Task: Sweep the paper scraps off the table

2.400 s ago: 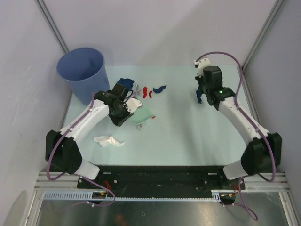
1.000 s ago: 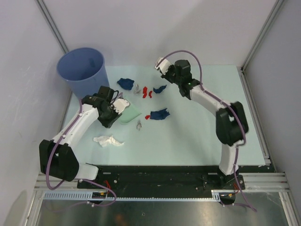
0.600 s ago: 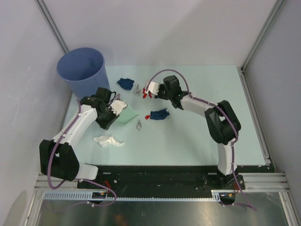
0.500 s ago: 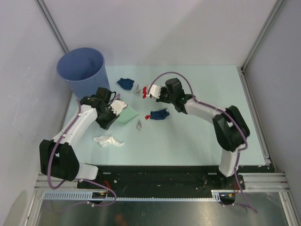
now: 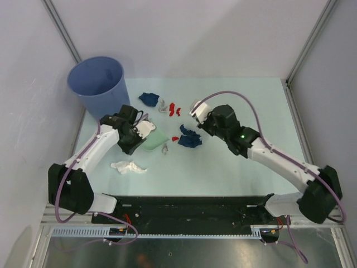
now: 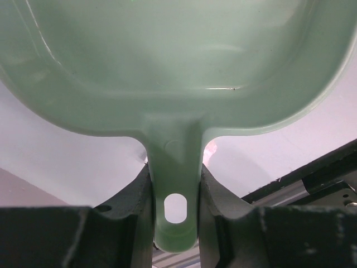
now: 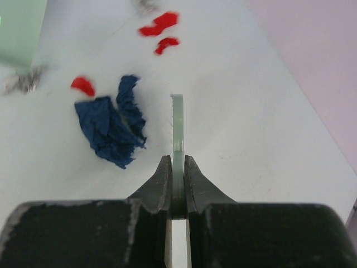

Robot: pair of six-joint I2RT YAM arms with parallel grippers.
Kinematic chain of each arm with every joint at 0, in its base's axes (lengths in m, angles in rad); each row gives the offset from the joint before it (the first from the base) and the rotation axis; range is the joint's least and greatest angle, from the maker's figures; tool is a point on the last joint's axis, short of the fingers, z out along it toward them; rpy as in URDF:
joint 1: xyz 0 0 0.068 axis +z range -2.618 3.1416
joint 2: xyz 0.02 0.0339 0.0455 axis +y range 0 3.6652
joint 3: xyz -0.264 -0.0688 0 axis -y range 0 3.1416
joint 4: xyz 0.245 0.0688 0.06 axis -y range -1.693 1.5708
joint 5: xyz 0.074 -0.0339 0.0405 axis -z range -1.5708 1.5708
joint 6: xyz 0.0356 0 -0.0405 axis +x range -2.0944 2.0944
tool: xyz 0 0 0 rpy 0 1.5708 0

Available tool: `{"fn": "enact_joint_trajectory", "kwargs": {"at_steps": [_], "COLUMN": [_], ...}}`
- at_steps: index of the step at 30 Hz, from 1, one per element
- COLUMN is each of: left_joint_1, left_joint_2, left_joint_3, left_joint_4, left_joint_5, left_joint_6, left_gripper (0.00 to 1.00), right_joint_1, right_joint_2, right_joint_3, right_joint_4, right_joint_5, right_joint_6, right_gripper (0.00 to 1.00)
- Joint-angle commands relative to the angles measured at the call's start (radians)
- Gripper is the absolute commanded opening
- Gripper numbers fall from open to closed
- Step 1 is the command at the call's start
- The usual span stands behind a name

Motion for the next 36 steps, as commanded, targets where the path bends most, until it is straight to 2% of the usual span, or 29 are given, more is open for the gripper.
{"fn": "enact_joint_trajectory", "kwargs": {"at_steps": [1,6,10,13,18,26,33,35,36], "left_joint_1": [-0.088,-0.169,-0.189,-0.178,-0.087,0.023,0.006,-0.019,-0.029], "left_joint_2": [-0.001,0.026,0.085,0.094,0.091,0.099,0.214,0.257,0.270], "left_joint_3": [-0.031,-0.073,-0.065,-0.017,0.067,0.004,-0.041,-0.029,-0.012], "left_joint_4": [0.005,-0.007,-0.009,-0.007,-0.019,-0.042,-0.053,-0.052,-0.055], "left_joint_5": [0.018,0.027,-0.048,-0.077,-0.123,-0.183,-0.201,-0.192,-0.177], "left_joint_6": [-0.010,-0.008,-0.016,-0.002,0.064,0.171,0.199,0.193,0.193], "left_gripper": [0.00,0.00,0.00,0.00,0.00,0.00,0.00,0.00,0.00], "right_joint_1": [-0.015,-0.081,-0.095,-0.082,-0.039,-0.013,0.040,0.070,0.074], "right_joint_2": [-0.124,-0.109,-0.020,0.065,0.142,0.188,0.271,0.293,0.300], "right_joint_3": [0.012,0.014,0.071,0.128,0.179,0.190,0.254,0.279,0.288], "right_joint_4": [0.026,-0.023,-0.080,-0.163,-0.240,-0.215,-0.197,-0.192,-0.186], "right_joint_5": [0.170,0.230,0.328,0.400,0.440,0.373,0.315,0.279,0.214], "right_joint_6": [0.271,0.440,0.500,0.524,0.576,0.650,0.690,0.722,0.742], "right_gripper": [0.00,0.00,0.00,0.00,0.00,0.00,0.00,0.00,0.00]}}
